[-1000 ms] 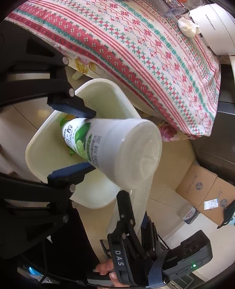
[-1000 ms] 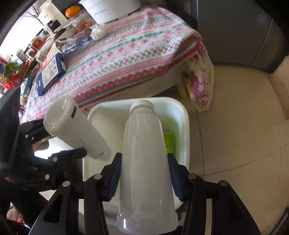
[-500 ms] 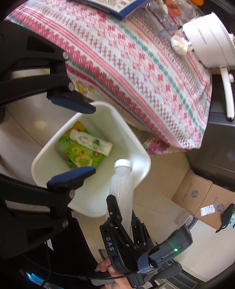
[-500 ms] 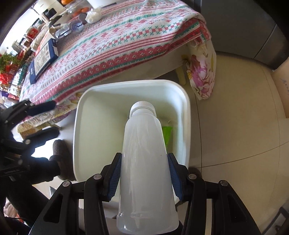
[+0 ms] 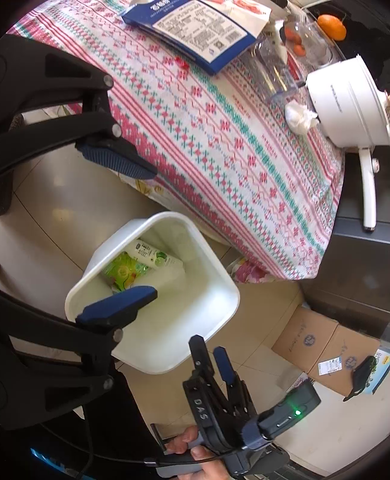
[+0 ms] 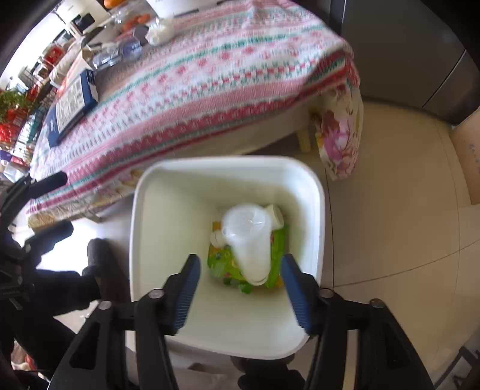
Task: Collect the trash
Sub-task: 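Carry both bottles over the white bin and open both tools to drop them, then grasp the blue biscuit box with the left tool while the right tool grasps the clear bottle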
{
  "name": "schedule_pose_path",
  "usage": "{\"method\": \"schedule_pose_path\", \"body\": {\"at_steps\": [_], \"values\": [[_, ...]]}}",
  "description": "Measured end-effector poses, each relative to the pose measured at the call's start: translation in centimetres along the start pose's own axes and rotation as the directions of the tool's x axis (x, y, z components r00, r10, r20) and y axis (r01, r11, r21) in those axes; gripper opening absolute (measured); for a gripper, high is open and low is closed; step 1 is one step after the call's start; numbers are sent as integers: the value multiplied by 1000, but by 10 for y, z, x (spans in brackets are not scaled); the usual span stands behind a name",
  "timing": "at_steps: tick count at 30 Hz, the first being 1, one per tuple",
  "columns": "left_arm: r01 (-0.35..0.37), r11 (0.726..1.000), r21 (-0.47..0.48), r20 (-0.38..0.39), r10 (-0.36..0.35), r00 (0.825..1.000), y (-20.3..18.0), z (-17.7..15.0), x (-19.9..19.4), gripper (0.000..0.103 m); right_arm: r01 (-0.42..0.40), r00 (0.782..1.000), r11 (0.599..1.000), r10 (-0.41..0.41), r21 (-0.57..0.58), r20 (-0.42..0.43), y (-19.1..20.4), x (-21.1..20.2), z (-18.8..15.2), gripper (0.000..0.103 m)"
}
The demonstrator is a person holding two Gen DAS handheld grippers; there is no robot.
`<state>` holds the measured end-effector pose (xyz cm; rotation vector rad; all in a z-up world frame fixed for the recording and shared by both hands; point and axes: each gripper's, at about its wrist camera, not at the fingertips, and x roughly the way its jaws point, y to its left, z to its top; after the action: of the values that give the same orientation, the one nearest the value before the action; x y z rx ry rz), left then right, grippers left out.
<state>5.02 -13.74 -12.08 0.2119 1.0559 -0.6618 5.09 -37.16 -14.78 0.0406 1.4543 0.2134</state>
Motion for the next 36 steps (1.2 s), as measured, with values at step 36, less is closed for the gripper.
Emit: {"method": "schedule_pose_path", "body": {"at_steps": [36], "values": [[-333, 940, -70, 24, 336, 942, 184, -7, -50, 94, 109, 974, 986, -82, -122, 212, 103, -32, 69, 77]]}}
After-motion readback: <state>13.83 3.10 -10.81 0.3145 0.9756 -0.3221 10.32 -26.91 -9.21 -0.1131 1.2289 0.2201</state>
